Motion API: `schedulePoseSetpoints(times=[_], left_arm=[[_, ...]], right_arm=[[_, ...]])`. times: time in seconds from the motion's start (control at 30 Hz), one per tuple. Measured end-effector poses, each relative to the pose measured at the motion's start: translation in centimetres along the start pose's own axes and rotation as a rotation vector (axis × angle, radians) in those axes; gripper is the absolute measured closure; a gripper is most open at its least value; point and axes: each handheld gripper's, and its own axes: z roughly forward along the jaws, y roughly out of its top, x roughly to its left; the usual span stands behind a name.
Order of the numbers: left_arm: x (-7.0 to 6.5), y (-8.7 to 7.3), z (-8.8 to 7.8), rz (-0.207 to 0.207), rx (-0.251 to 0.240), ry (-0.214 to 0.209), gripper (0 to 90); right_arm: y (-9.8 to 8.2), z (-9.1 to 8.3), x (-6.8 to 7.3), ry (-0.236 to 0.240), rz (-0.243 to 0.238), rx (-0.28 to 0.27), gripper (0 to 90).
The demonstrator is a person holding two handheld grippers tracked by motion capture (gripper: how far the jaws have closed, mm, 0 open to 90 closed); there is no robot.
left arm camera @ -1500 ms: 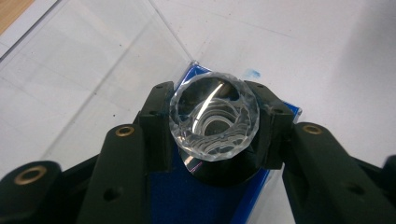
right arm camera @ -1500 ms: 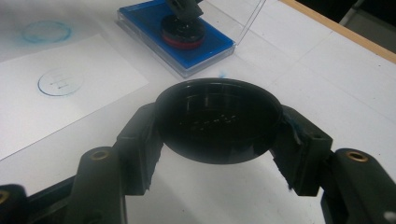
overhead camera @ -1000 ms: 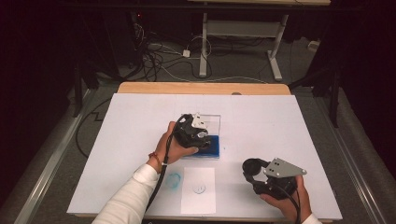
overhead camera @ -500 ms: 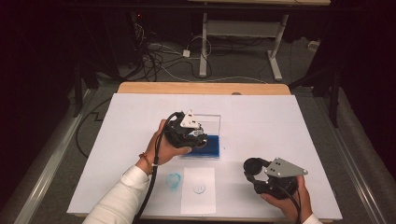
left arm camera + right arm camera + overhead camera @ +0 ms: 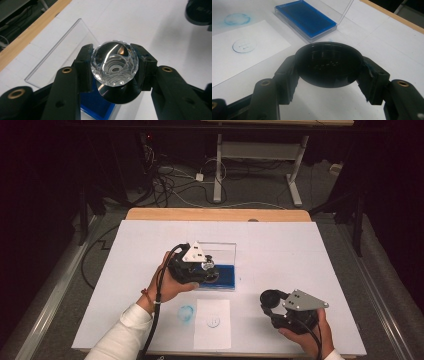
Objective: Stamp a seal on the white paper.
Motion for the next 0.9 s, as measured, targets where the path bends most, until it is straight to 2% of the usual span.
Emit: schedulePoseSetpoints(times=[0.13,0.17,0.27,0.47,0.6,0.9], left_arm=[[-0.6,-0.5,-0.4,0.005,-0.008,-0.006,54.8],[-0.7,-0.6,-0.5,0.004,-0.004,-0.018,54.8],[-1.1,-1.1,-0.8,0.013,0.0,-0.015,54.8],[-2.0,-1.6,-1.6,0.03,-0.03,-0.018,54.8],[-2.7,-1.9,-1.7,0.048,-0.024,-0.03,54.8],[-3.6,-2.7,-2.0,0.043,-0.021,-0.072,54.8]], right_arm=[[-0.3,-0.1,0.1,-0.003,-0.002,0.012,38.7],[-0.3,-0.1,0.1,-0.004,0.0,0.011,38.7],[-0.2,-0.2,0.3,-0.004,0.003,0.009,38.7],[-0.2,-0.1,0.4,-0.004,0.0,0.015,38.7],[-0.3,-0.1,0.4,-0.004,0.001,0.015,38.6],[-0.2,-0.1,0.5,-0.006,-0.002,0.017,38.6]])
